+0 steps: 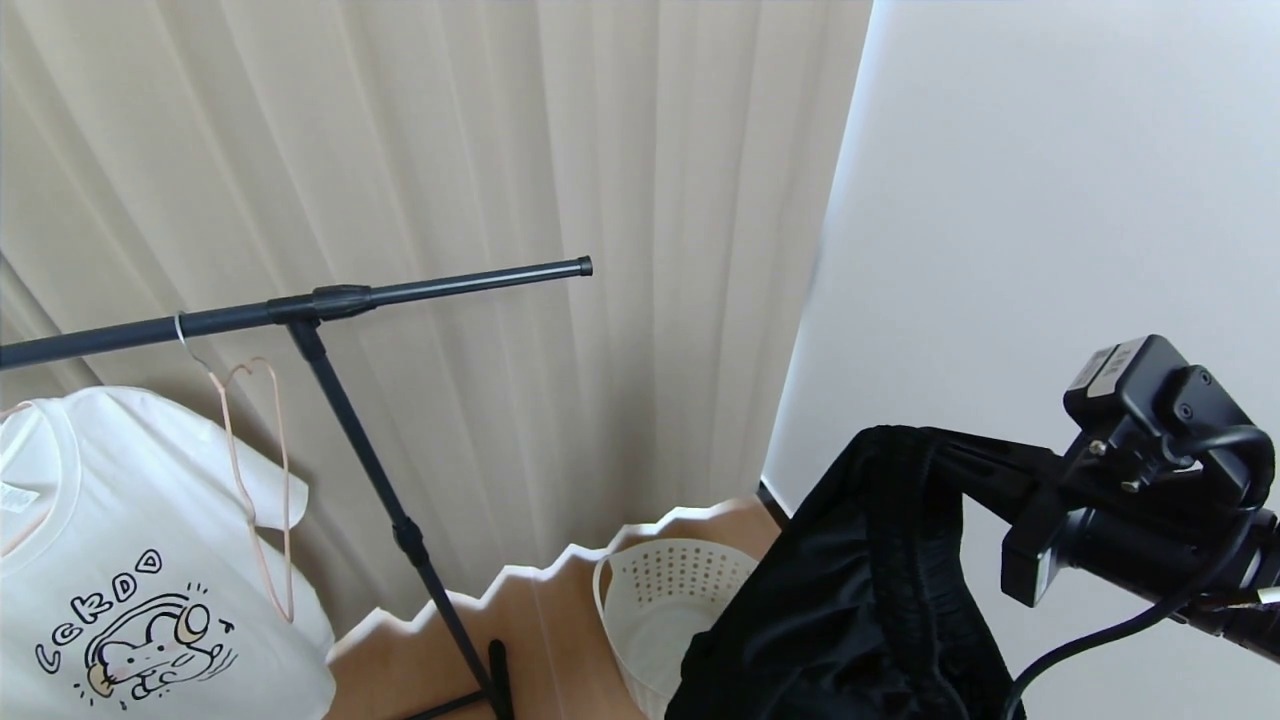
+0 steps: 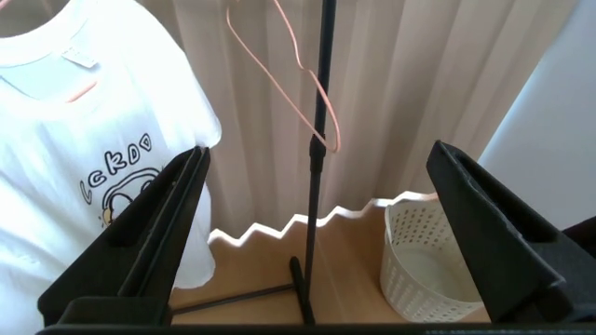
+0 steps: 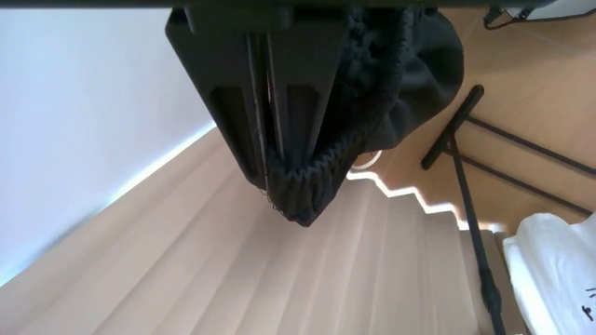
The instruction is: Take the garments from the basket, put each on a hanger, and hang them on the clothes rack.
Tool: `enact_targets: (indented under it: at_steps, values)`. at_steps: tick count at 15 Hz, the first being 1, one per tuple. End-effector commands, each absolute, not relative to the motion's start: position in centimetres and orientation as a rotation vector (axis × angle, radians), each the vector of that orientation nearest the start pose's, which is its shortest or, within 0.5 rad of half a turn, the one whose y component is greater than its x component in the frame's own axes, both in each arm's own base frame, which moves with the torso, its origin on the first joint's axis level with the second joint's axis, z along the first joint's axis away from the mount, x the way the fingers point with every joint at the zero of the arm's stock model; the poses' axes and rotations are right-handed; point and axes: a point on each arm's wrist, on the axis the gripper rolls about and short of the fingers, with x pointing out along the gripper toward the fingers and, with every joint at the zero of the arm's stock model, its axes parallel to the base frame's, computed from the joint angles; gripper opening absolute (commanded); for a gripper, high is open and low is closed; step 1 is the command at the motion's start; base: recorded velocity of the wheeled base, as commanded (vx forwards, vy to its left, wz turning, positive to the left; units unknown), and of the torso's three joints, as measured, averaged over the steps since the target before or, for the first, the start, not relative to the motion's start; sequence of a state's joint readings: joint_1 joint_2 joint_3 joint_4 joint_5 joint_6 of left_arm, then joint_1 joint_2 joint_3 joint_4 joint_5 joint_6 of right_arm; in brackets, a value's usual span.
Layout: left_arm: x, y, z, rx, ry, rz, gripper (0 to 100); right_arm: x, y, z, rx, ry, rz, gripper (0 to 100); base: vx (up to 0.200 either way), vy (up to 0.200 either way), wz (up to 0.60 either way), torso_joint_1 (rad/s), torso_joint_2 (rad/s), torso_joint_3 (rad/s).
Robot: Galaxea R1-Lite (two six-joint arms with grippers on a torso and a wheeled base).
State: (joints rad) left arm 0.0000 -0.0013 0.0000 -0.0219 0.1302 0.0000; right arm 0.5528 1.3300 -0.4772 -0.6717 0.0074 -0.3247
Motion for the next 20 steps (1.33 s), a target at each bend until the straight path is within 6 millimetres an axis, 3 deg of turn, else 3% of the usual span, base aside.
enact_targets:
  at_steps: [1, 7, 12, 20]
  values:
    - [-2.30, 0.29, 7.77, 0.000, -0.021, 0.130, 100, 17.11, 10.60, 18.57, -0.396, 0.078, 0.585, 0, 0.000, 0.000, 0.00, 0.076, -0.20, -0.076]
    - [-2.30, 0.30, 7.77, -0.001, -0.021, 0.132, 100, 17.20, 10.61, 18.46, -0.412, 0.071, 0.583, 0, 0.000, 0.000, 0.60, 0.007, 0.00, 0.001]
    - [-2.30, 0.29, 7.77, -0.004, -0.022, 0.129, 100, 17.07, 10.54, 18.62, -0.405, 0.049, 0.580, 0, -0.040, 0.000, 0.00, 0.000, 0.00, 0.000]
    - [-2.30, 0.29, 7.77, -0.004, -0.022, 0.129, 100, 17.02, 10.50, 18.67, -0.402, 0.035, 0.579, 0, 0.000, 0.200, 0.00, 0.002, 0.00, 0.002]
